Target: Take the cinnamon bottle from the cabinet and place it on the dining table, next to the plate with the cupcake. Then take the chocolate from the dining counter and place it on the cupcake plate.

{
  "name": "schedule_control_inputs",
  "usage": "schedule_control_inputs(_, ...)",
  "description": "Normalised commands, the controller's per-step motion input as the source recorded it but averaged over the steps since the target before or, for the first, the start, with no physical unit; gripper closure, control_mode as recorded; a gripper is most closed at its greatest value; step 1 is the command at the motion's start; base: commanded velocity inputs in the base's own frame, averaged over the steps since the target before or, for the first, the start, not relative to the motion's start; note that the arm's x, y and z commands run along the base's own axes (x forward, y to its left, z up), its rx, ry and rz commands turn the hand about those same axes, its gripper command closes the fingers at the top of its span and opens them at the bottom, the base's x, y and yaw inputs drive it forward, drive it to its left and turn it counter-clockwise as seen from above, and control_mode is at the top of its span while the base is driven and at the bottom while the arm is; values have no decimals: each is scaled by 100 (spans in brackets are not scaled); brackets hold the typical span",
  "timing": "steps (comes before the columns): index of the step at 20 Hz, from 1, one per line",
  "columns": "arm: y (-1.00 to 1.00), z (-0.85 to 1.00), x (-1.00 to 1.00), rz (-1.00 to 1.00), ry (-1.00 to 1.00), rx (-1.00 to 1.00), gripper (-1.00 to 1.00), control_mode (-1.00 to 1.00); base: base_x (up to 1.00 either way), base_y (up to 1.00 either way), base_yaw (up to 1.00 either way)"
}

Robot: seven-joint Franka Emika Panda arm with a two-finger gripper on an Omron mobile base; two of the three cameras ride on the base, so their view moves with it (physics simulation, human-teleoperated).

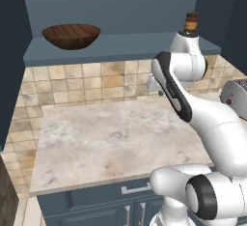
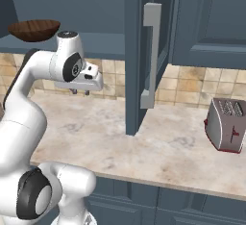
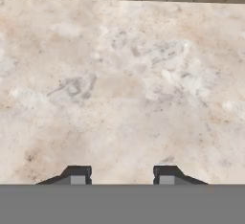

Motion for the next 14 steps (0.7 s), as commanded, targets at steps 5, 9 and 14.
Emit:
schedule_control_inputs(5, -6, 0, -4, 0, -2, 0, -100, -100, 0, 0, 0)
schedule_control_inputs(9, -9, 21, 0, -12, -28, -5, -100, -100, 0, 0, 0)
schedule_control_inputs(14, -16, 74, 0, -23, -48, -24, -100, -100, 0, 0, 0)
